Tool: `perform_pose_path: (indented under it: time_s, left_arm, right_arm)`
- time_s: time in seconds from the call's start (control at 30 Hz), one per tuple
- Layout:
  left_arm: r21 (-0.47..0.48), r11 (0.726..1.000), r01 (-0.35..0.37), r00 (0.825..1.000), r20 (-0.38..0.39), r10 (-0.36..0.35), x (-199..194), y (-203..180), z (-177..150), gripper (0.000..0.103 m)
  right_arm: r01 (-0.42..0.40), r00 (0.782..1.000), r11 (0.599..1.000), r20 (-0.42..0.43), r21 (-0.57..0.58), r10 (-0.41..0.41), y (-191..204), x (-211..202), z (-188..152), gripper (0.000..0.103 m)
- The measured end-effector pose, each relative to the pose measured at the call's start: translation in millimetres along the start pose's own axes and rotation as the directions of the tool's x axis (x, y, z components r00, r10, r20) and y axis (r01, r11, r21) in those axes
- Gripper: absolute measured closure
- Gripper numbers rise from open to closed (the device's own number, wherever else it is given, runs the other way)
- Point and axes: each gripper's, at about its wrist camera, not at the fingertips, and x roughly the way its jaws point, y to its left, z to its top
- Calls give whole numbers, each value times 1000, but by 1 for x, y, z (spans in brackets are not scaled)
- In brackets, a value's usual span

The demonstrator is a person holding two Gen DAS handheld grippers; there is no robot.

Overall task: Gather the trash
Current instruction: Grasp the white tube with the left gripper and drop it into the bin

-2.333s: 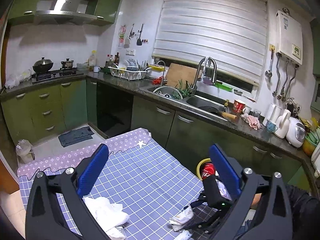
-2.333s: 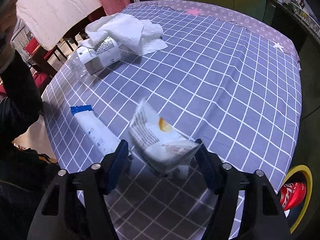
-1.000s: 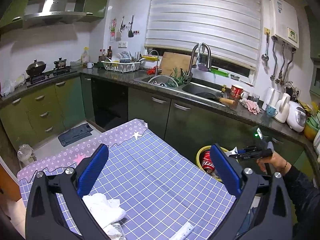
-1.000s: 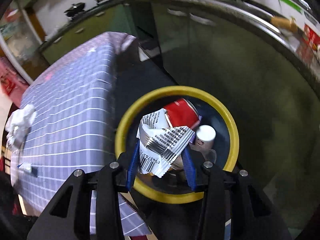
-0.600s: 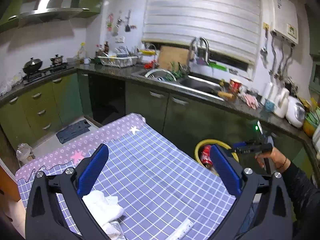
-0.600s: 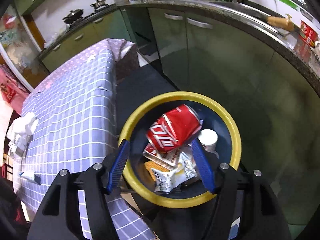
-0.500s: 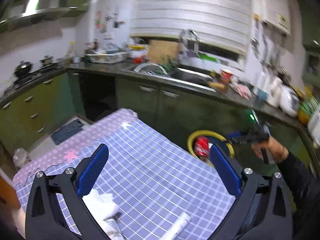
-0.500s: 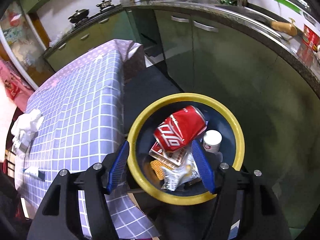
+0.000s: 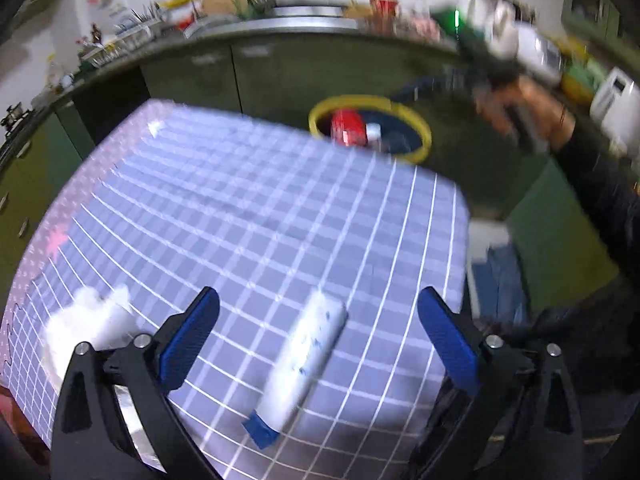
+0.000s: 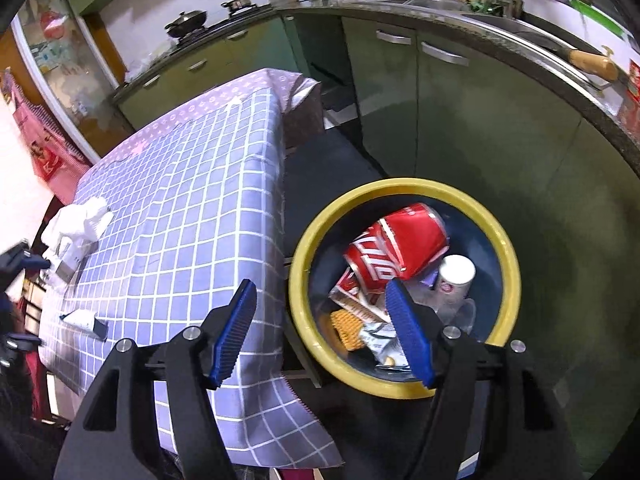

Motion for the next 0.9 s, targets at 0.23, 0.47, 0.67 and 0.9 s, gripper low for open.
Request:
perform_pose_path:
  time_s: [0.23, 0.47, 0.67, 0.9]
  left_arm:
    - [-30, 999, 24, 992, -126, -28, 42, 8, -20, 34]
    - [-10, 1000, -6, 986, -166, 5, 54, 4, -26, 50]
    - [-24, 1000, -7, 983, -183, 3, 51, 5, -26, 64]
    - [-88, 996, 22, 984, -174, -37, 43, 11, -31, 82]
  right_arm:
    - [-32, 999, 999, -10, -35, 32, 12, 4, -4, 36]
    - [-48, 999, 998, -13, -47, 48, 15, 5, -5, 36]
    - [-57, 998, 997, -9, -45, 56, 14, 3, -4, 36]
    - [-69, 998, 997, 7, -45, 70, 12, -1, -6, 36]
